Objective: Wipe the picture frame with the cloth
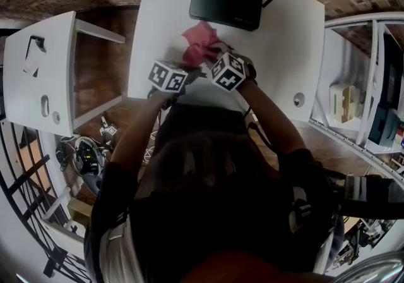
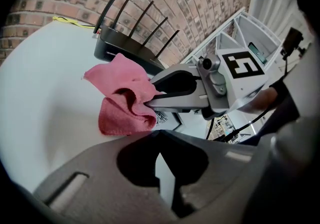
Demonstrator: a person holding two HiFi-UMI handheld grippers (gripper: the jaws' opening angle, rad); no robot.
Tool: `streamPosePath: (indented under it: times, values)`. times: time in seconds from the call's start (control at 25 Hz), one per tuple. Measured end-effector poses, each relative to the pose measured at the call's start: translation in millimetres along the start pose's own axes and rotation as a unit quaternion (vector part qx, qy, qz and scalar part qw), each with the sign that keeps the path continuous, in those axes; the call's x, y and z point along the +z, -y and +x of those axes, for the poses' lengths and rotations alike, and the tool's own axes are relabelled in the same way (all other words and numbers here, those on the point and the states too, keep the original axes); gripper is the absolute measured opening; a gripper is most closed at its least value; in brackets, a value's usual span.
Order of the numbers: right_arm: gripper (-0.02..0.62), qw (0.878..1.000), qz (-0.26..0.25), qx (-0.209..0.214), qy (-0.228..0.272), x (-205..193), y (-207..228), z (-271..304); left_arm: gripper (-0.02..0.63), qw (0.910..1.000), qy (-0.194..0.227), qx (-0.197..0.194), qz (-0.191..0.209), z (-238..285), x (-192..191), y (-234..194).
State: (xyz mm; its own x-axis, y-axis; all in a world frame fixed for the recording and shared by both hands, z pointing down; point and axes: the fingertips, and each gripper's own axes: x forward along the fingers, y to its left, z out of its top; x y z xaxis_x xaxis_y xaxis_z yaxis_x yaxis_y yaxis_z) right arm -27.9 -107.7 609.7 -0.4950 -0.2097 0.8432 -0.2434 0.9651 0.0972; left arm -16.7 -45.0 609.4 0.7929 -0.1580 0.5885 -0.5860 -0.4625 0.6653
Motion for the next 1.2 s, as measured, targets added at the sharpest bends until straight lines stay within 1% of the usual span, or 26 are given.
streamPosePath:
  times: [0.68,1.2]
  values:
    - [0.078,0.999,0.026,-0.023,-0.010,-31,12,-19,0.002,1.0000,0.003,0.000,-0.005,-1,0,-1]
    - [0.080,0.997,0.056,-0.045,-0.012,-60,23,-36,0.002,1.0000,0.000,0.001,-0.002,1,1,-2]
